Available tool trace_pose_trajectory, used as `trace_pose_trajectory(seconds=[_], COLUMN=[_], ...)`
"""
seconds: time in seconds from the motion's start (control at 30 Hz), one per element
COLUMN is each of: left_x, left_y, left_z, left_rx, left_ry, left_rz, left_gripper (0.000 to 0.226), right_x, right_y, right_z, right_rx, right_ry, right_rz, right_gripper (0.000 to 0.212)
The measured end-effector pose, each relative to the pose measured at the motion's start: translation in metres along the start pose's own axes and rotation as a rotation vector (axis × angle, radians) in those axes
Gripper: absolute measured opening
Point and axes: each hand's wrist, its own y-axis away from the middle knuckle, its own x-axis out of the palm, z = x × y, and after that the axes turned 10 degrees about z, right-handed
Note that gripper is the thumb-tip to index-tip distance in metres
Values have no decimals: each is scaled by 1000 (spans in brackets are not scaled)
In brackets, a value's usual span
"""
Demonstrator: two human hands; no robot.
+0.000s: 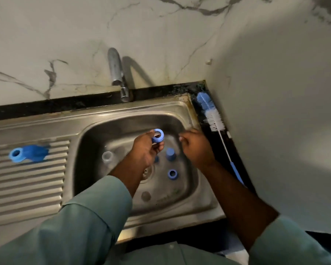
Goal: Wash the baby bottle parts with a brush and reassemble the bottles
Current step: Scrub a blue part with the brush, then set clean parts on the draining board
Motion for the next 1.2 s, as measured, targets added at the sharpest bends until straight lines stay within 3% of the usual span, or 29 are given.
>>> trace_pose_trajectory(seconds=[0.13,0.3,0.47,0.53,0.6,0.67,0.93,1.1,1.2], left_x=[-42,-76,-91,-94,-95,-93,-85,-80,-75], left_y=[-6,-21,-47,-56,-66,-73,-86,-84,-84], left_z=[-31,-57,-64,-62,-58,-53,-42,-41,-42], left_rx=[26,72,41,21,7,-9,-30,-16,-39], left_ry=[104,231,300,305,320,345,386,308,264], left_rz=[-28,-36,-72,-90,-96,-81,-44,-6,-16], left_gripper=[11,10,14,12,12,17,19,17,20], right_x=[16,41,71,78,84,88,107,101,104], right_y=[-60,-134,-188,-200,-216,-229,-247,-243,-243], right_z=[67,116,122,118,112,105,88,97,93], right_rx=[-18,28,-140,-313,-429,-413,-404,-356,-415], right_ry=[-192,-342,-2,221,292,337,227,145,160], right_rz=[227,288,272,294,338,394,442,389,381], right_gripper=[30,51,56,60,68,72,67,78,69])
